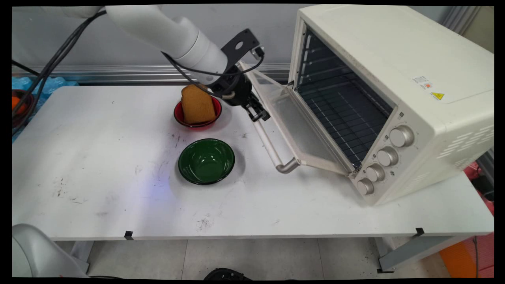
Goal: Open the oven
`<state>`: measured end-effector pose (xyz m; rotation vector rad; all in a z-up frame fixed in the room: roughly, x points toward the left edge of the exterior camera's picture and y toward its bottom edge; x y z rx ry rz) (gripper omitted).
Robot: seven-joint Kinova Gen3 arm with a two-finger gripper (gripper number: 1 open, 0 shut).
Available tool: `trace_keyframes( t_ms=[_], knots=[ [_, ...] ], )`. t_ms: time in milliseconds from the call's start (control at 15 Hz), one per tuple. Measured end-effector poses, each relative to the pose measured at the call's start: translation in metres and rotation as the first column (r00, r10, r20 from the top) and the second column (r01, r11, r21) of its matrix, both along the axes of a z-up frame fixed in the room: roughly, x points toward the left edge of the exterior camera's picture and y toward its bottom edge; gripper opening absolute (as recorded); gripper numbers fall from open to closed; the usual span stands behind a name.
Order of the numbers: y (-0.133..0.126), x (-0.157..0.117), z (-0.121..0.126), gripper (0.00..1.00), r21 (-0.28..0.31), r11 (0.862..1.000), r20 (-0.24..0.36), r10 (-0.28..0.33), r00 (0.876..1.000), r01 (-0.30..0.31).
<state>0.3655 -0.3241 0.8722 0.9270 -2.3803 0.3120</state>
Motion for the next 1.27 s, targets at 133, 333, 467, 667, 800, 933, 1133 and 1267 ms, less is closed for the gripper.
trace_keyframes(
  t_ms=[133,333,467,667,800,933,1133,1267],
  knots=[
    [0.001,0.004,-0.005,0.0,0.0,1.0,-0.001,-0.005,1.0,0.005],
    [0.003,0.011,-0.014,0.0,-0.002,1.0,-0.003,-0.011,1.0,0.011],
    [0.005,0.015,-0.02,0.0,-0.004,1.0,-0.005,-0.014,1.0,0.014],
    [0.007,0.02,-0.026,0.0,-0.009,1.0,-0.008,-0.016,1.0,0.016],
    [0.009,0.024,-0.029,0.0,-0.012,1.0,-0.008,-0.015,1.0,0.015],
    [0.012,0.029,-0.032,0.0,-0.015,1.0,-0.009,-0.015,1.0,0.015],
    [0.016,0.035,-0.034,0.0,-0.018,1.0,-0.009,-0.015,1.0,0.015],
    [0.02,0.039,-0.034,0.0,-0.022,1.0,-0.009,-0.017,1.0,0.017]
  ],
)
